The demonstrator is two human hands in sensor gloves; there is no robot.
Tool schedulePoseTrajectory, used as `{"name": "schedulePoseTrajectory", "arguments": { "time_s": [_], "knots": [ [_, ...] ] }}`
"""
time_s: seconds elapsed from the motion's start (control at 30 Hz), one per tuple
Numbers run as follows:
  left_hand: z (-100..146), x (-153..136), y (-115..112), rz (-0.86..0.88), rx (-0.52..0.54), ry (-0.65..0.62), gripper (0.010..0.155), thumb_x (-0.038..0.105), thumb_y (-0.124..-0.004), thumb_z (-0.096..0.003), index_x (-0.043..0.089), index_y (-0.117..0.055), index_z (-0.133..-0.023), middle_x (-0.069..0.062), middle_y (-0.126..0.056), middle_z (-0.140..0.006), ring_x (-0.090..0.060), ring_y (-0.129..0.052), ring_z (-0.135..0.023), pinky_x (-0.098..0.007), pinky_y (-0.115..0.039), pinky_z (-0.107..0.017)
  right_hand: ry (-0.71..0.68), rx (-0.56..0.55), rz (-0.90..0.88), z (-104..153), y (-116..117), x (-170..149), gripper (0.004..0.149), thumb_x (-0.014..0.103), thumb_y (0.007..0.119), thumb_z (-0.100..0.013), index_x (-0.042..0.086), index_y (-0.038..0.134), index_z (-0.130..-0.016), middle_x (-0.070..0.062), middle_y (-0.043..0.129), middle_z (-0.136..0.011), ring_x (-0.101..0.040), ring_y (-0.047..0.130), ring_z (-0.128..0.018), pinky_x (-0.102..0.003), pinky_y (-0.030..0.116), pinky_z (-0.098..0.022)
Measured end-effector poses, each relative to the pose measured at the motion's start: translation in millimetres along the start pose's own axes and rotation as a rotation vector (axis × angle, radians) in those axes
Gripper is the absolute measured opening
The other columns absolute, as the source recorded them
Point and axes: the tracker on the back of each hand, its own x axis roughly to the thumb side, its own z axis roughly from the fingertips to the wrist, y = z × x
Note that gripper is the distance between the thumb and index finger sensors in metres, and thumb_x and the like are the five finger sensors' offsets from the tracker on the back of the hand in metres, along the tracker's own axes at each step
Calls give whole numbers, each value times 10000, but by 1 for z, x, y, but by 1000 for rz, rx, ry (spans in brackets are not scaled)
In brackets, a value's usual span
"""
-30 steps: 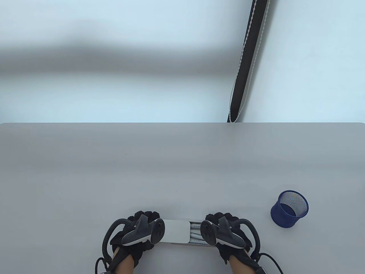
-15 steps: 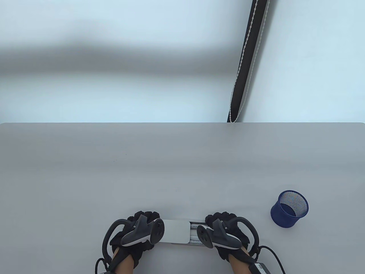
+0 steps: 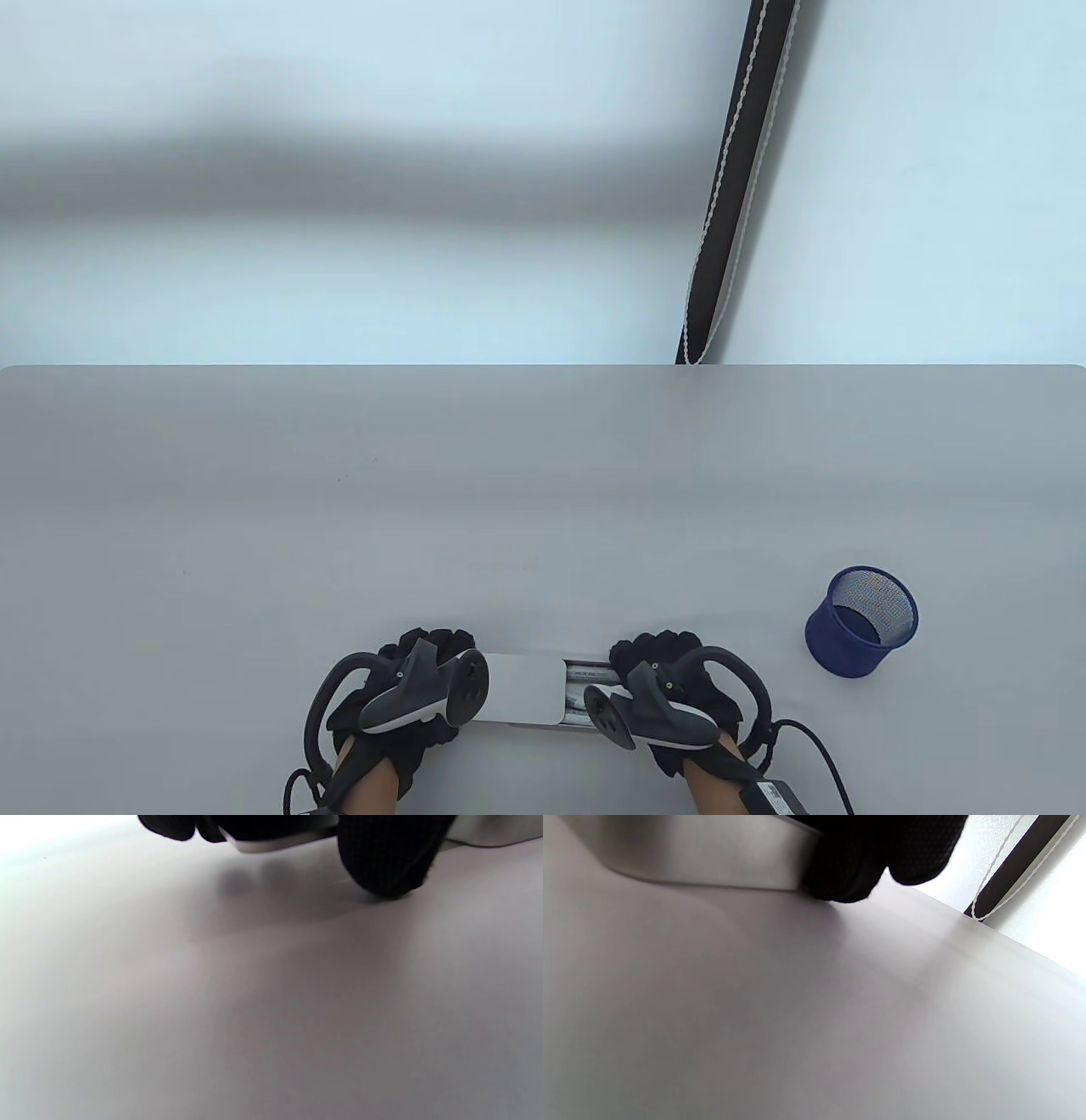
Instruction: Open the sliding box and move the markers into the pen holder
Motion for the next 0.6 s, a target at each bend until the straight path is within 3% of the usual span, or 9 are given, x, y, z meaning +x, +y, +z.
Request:
{"name": "schedulePoseTrajectory", "arguments": {
  "time_s": [0.4,0.6],
  "knots": [
    [1,0,-1,4,4,11,756,592,-673,-445,357,-303,-1060,84,-408,-1169,-204,-541,-1112,-399,-602,-830,-22,-39,-34,7,-2,-4,629,281,901,-367,224,646,-939,-69,800,-902,-181,916,-733,-465,809,-624],
    [1,-2,-2,27,8,1,757,588,-679,-445,349,-310,-1061,73,-412,-1165,-213,-542,-1103,-370,-590,-834,-9,-40,-136,10,-2,-11,545,288,855,-431,227,663,-938,-61,808,-904,-185,925,-729,-458,820,-613]
  ]
}}
